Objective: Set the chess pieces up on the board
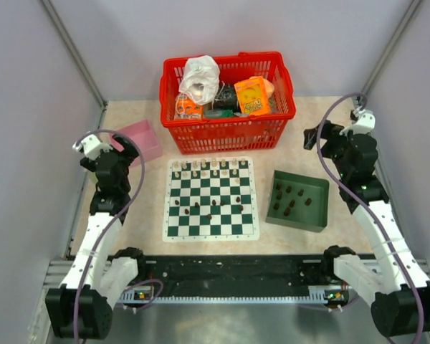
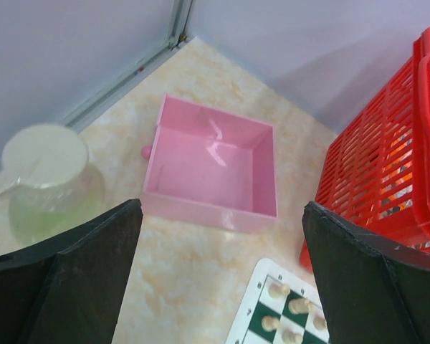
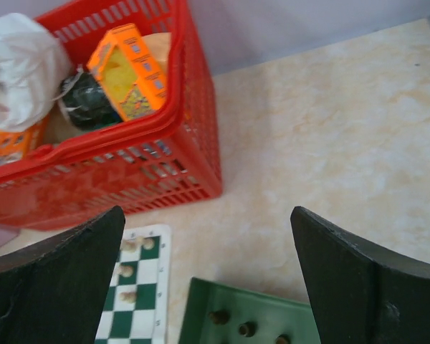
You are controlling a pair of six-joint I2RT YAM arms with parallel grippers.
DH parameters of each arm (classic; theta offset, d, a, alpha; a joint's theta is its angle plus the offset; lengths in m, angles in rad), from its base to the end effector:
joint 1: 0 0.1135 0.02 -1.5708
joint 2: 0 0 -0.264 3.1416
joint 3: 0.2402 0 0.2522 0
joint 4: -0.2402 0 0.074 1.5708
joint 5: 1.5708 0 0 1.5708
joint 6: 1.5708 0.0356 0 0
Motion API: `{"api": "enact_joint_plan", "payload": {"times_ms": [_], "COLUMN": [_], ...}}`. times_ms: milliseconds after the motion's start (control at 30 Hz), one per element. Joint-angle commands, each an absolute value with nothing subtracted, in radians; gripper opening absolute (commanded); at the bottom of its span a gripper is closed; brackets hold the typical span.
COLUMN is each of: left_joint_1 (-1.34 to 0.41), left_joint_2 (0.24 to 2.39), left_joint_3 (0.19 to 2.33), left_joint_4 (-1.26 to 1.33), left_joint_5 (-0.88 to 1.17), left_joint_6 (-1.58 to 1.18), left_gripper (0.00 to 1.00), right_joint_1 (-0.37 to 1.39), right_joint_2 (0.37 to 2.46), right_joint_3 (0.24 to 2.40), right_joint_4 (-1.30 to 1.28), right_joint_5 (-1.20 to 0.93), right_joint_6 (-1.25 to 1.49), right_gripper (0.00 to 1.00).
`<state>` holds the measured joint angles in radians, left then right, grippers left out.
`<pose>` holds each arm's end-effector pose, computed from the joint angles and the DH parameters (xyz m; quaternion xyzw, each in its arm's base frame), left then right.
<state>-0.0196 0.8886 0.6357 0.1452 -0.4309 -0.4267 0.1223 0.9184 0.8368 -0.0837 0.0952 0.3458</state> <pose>0.2117 0.0107 0.3038 -0.2868 0.6831 0.0107 0.6716 0.2155 0.0231 0.3451 0.1156 0.7540 0.1144 0.6364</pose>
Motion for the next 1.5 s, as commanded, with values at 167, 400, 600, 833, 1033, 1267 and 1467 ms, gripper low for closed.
{"api": "enact_joint_plan", "payload": {"times_ms": [167, 400, 600, 833, 1033, 1267, 1467], "left_joint_1": [-0.020, -0.018, -0.018, -0.017, -0.017, -0.011, 0.081], "left_joint_2": [0.906, 0.896, 0.836, 0.828, 0.808, 0.816, 0.871], "left_joint_3": [0.889, 0.850, 0.833, 0.851, 0.830, 0.833, 0.824], "left_joint_4": [-0.276, -0.411, -0.407, -0.422, -0.440, -0.532, -0.543], "left_joint_5": [-0.353, -0.324, -0.347, -0.377, -0.489, -0.705, -0.625], "left_joint_6": [-0.581, -0.529, -0.489, -0.514, -0.545, -0.595, -0.586], "left_gripper": [0.99, 0.98, 0.99, 0.99, 0.99, 0.99, 0.99], "right_joint_1": [0.138, 0.267, 0.509, 0.813, 1.018, 1.071, 1.080], "right_joint_2": [0.925, 1.065, 1.121, 1.348, 1.589, 1.811, 1.923], "right_joint_3": [0.990, 1.177, 1.173, 1.261, 1.386, 1.506, 1.557], "right_joint_4": [-0.187, -0.511, -0.488, -0.488, -0.462, -0.407, -0.334], "right_joint_5": [-0.302, -0.175, -0.025, 0.061, 0.081, 0.084, 0.054], "right_joint_6": [0.511, 0.361, 0.333, 0.321, 0.322, 0.344, 0.353], "right_gripper": [0.99, 0.99, 0.92, 0.73, 0.66, 0.56, 0.48]}}
